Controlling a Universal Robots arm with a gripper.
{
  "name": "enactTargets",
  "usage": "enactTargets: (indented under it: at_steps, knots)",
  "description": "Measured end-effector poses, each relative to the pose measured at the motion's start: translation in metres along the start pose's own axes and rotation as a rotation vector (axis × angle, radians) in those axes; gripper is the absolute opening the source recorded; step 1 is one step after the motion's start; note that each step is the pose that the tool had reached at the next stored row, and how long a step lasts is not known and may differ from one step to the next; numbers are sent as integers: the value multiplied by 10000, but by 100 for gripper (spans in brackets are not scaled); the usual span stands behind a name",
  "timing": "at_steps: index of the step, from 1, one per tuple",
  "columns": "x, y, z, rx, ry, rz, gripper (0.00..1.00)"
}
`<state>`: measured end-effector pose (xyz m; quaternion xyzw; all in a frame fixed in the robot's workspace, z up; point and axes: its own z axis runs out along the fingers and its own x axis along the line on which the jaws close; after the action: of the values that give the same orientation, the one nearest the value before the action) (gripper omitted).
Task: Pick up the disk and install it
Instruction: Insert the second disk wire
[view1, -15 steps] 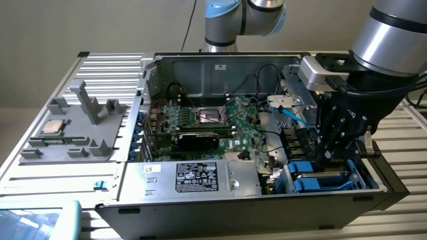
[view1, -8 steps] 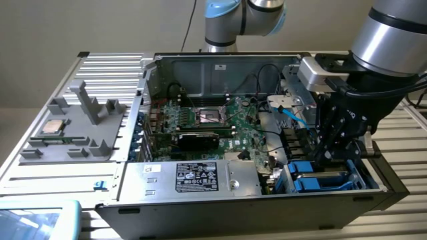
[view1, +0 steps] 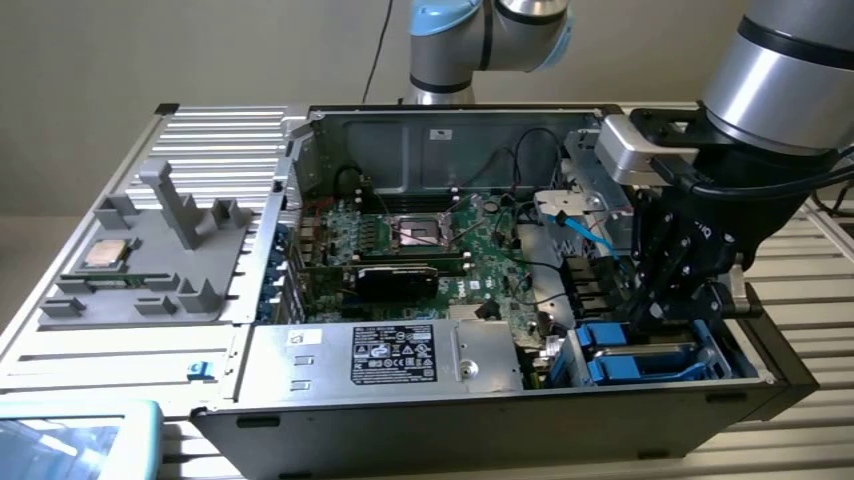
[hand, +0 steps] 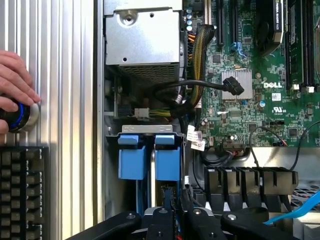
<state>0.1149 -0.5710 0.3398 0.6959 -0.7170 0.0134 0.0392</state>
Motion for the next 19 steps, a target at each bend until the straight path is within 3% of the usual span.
enactTargets:
  at_steps: [10,19]
  knots:
    - [0,14,1,79,-37,4,16]
    - [2,25,-1,88,-54,4,16]
